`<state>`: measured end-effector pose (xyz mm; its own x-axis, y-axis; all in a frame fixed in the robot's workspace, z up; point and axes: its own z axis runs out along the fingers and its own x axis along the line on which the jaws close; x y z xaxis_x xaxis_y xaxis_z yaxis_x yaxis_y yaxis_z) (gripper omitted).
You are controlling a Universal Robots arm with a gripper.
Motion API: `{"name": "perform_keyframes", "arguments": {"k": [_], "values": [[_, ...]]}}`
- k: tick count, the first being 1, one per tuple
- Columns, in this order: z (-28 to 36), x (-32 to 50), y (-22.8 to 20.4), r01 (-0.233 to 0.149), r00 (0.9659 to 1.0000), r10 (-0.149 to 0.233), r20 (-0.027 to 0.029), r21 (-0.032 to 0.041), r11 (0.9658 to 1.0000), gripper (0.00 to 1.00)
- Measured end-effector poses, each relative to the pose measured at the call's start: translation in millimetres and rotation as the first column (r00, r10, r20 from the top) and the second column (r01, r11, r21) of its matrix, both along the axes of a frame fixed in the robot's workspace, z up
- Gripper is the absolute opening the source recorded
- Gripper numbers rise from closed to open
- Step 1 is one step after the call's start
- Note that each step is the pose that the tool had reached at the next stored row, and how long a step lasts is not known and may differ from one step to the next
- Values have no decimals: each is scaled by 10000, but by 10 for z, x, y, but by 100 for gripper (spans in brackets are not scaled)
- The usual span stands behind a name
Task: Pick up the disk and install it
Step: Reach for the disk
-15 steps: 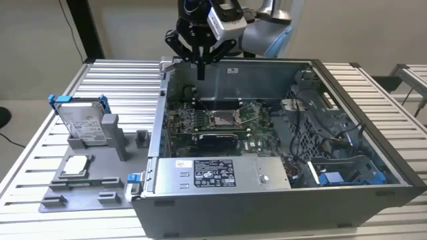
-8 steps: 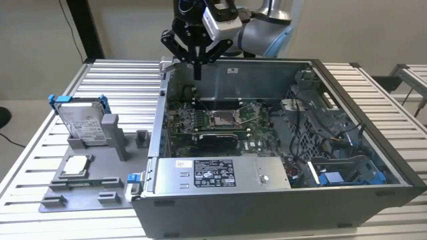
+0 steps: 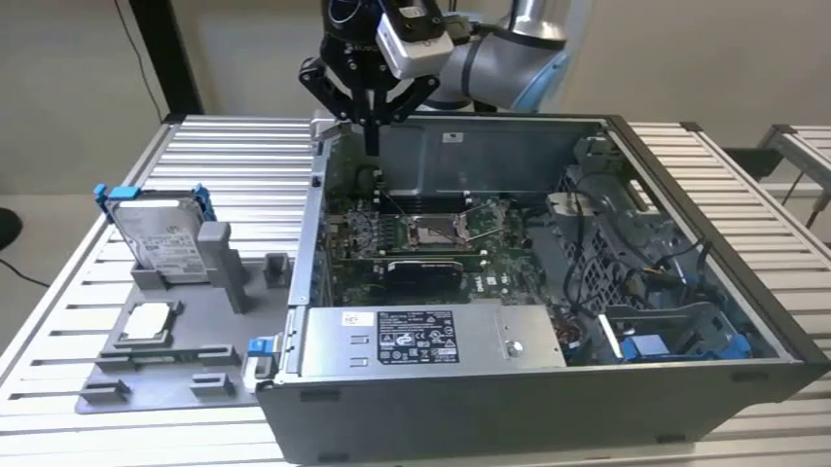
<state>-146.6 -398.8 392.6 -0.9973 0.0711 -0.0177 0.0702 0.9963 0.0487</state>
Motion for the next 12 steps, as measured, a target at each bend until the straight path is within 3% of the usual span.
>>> {"name": "perform_keyframes", "arguments": {"k": [12], "values": [[-1,-188,2,1,10000,-1,-91,-1,10000,0]]}}
